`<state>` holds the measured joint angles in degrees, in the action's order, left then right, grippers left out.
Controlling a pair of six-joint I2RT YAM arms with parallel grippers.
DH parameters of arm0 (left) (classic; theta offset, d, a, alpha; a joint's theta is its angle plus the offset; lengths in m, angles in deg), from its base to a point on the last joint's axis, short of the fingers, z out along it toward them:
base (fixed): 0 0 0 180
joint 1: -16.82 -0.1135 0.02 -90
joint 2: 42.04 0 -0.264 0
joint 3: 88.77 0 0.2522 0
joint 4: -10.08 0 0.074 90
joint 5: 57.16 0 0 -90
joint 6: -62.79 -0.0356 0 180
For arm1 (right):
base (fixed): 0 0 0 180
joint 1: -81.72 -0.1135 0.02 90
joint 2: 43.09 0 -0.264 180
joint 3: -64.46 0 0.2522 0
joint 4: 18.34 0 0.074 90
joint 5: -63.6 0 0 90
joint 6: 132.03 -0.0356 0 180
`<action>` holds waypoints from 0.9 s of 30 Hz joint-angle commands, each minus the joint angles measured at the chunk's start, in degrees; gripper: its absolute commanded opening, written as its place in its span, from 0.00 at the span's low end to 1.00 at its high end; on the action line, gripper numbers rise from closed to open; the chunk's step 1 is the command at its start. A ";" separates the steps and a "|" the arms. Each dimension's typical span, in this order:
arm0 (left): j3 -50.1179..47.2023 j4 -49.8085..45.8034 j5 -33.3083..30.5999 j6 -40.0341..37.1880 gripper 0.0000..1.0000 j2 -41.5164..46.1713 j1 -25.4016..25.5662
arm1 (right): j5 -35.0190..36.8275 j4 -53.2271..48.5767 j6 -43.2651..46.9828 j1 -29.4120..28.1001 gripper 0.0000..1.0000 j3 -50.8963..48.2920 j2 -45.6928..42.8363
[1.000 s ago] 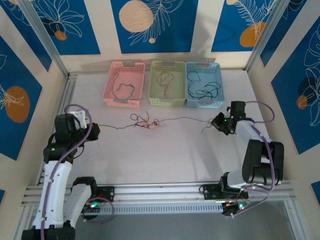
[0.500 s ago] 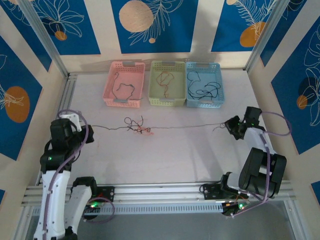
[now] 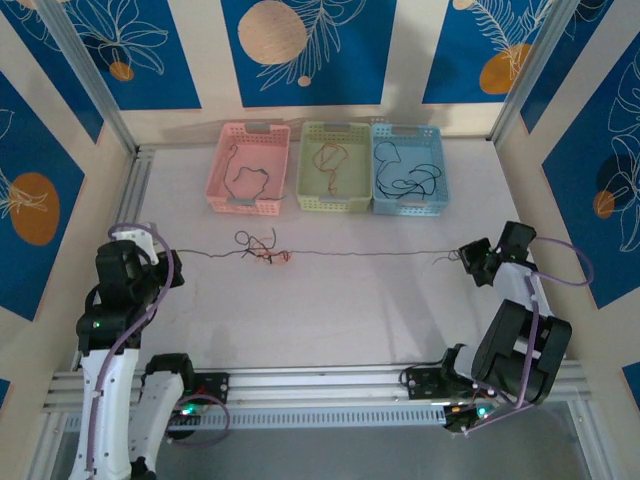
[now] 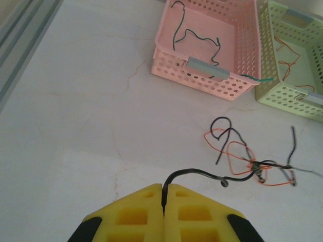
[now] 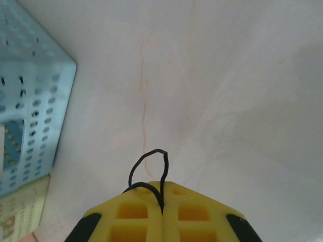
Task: Untangle the cables
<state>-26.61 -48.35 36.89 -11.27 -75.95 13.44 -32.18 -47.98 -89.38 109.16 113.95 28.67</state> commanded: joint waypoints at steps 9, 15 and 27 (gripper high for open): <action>1.73 -1.13 -3.87 -0.21 0.00 1.04 -1.68 | -3.14 3.29 -5.78 5.70 0.00 -2.07 -0.78; 1.43 -0.60 -2.11 -0.37 0.00 0.66 -1.81 | -1.86 2.46 -3.34 2.50 0.00 -1.91 -2.76; 0.78 0.58 1.43 -0.65 0.00 -0.10 -1.80 | -0.18 -3.16 0.05 -13.44 0.00 5.50 -10.83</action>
<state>-26.52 -49.11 36.54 -11.29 -75.93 12.41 -33.66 -48.98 -91.44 98.47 115.39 20.72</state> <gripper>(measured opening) 0.068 0.051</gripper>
